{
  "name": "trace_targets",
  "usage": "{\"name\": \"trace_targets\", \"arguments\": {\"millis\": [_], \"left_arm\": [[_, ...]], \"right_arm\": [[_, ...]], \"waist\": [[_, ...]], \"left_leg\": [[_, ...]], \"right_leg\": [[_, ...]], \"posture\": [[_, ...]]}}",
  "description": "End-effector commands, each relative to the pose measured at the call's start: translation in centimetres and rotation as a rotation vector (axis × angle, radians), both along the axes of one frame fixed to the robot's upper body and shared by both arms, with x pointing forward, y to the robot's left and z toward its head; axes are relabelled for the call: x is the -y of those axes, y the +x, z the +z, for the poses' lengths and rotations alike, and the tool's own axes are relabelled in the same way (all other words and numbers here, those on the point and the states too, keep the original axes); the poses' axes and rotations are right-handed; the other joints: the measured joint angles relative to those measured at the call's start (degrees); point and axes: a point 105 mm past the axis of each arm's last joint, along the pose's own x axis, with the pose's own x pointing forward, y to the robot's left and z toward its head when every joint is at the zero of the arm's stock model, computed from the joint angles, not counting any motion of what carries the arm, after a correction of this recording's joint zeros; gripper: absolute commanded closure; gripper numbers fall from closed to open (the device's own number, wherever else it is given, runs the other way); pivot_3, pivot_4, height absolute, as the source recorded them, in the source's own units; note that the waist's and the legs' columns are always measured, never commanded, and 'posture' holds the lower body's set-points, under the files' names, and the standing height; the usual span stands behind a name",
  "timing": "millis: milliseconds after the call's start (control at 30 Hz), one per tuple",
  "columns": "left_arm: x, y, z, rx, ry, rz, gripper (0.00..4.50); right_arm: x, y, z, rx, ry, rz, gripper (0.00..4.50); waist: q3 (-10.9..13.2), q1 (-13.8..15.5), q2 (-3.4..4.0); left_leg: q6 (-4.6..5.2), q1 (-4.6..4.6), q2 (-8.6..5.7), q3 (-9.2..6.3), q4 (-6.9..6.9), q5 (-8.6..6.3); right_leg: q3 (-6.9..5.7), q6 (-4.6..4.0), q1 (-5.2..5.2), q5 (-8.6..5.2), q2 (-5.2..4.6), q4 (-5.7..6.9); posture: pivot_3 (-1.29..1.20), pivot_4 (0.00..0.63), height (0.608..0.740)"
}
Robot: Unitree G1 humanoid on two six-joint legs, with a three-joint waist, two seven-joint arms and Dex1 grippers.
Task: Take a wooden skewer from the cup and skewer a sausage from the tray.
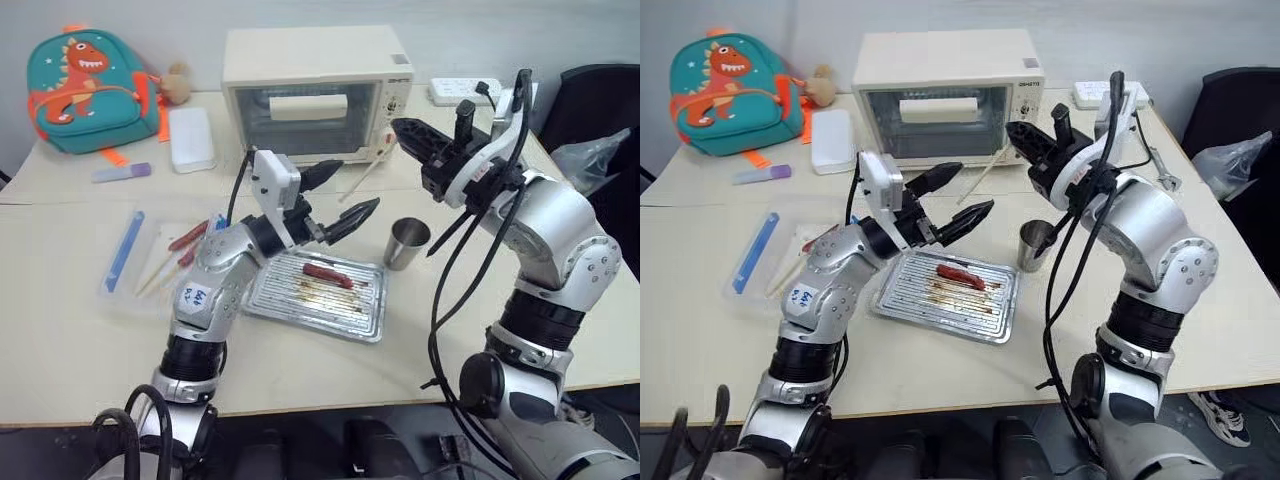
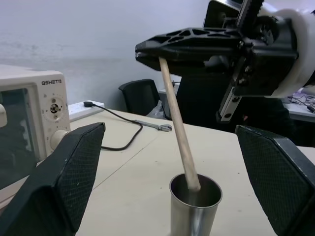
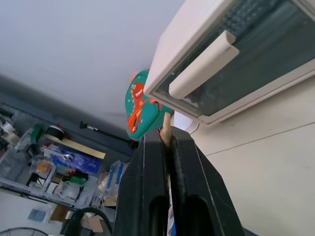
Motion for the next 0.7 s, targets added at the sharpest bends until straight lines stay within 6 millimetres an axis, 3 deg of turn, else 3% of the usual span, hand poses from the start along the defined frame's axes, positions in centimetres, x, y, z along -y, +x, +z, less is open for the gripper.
{"name": "trace_targets", "arguments": {"millis": [33, 367, 700], "left_arm": [[0.5, -0.6, 1.7, 0.06, -0.055, -0.025, 0.49], [0.7, -1.4, 2.4, 0.051, -0.097, -0.049, 2.89], [1.3, -1.7, 2.4, 0.036, -0.114, -0.055, 2.89]], "right_arm": [[-0.5, -1.3, 1.3, 0.05, 0.016, 0.031, 4.5], [-0.4, -1.3, 1.3, 0.046, 0.029, 0.022, 4.5], [-0.5, -1.3, 1.5, 0.048, 0.043, 0.028, 4.5]], "waist": [[0.0, -0.2, 0.0], [0.0, -0.4, 0.0], [0.0, -0.3, 0.0]], "left_leg": [[0.0, -0.01, 0.0, 0.0, 0.0, 0.0], [0.01, -0.04, 0.01, -0.03, 0.0, 0.0], [0.01, -0.05, 0.01, -0.03, 0.0, 0.0]], "right_leg": [[0.0, 0.0, 0.0, 0.0, 0.0, -0.02], [0.0, 0.0, 0.01, 0.0, -0.02, -0.04], [0.0, 0.0, 0.03, 0.0, -0.02, -0.12]], "posture": [[0.0, 0.15, 0.74], [0.0, 0.15, 0.74], [0.0, 0.15, 0.74]]}}
